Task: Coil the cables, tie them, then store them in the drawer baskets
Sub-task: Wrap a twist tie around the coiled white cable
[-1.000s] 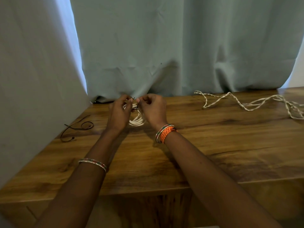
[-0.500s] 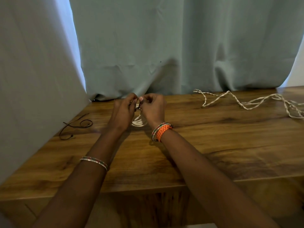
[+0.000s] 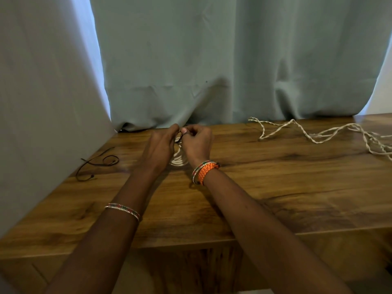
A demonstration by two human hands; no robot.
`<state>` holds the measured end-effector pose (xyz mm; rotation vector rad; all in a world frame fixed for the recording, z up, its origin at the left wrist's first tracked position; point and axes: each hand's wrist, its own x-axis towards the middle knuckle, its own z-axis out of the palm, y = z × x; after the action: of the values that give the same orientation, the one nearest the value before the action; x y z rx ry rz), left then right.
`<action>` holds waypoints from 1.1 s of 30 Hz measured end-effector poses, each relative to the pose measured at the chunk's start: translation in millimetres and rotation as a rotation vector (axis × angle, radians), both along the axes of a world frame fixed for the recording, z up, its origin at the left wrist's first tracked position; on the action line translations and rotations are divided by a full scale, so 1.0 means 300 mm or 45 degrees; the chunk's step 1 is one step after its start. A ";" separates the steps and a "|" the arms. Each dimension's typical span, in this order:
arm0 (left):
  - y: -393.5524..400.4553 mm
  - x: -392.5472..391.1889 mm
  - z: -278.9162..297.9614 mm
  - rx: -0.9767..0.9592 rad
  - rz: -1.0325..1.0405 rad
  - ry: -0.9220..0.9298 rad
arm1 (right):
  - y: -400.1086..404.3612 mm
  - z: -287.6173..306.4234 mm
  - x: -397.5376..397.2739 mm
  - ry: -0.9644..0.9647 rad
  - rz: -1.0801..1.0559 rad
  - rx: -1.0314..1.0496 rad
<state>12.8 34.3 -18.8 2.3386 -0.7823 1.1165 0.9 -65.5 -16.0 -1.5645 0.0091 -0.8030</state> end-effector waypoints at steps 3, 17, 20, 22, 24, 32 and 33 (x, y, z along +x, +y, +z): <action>0.007 0.004 -0.003 0.014 -0.008 0.025 | 0.000 -0.001 -0.003 0.012 0.008 -0.002; 0.006 -0.011 0.008 0.040 -0.075 0.029 | 0.007 -0.002 -0.010 0.035 -0.005 0.041; 0.007 -0.014 0.008 0.043 -0.084 0.004 | 0.005 -0.002 -0.011 0.042 0.014 0.023; 0.011 -0.014 0.007 0.028 -0.086 0.005 | -0.001 -0.004 -0.012 0.033 0.024 -0.009; 0.013 -0.015 0.004 0.025 -0.085 0.013 | -0.005 -0.007 -0.010 0.034 0.042 -0.040; 0.020 -0.006 -0.010 -0.035 -0.059 0.044 | -0.013 -0.004 -0.001 0.126 0.172 -0.010; 0.020 -0.002 -0.012 -0.061 -0.046 0.060 | -0.014 -0.003 -0.001 0.131 0.175 -0.003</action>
<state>12.1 40.2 -22.3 2.2932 -0.7695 1.0499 0.5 -69.6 -16.9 -1.5888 -0.0243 -0.6145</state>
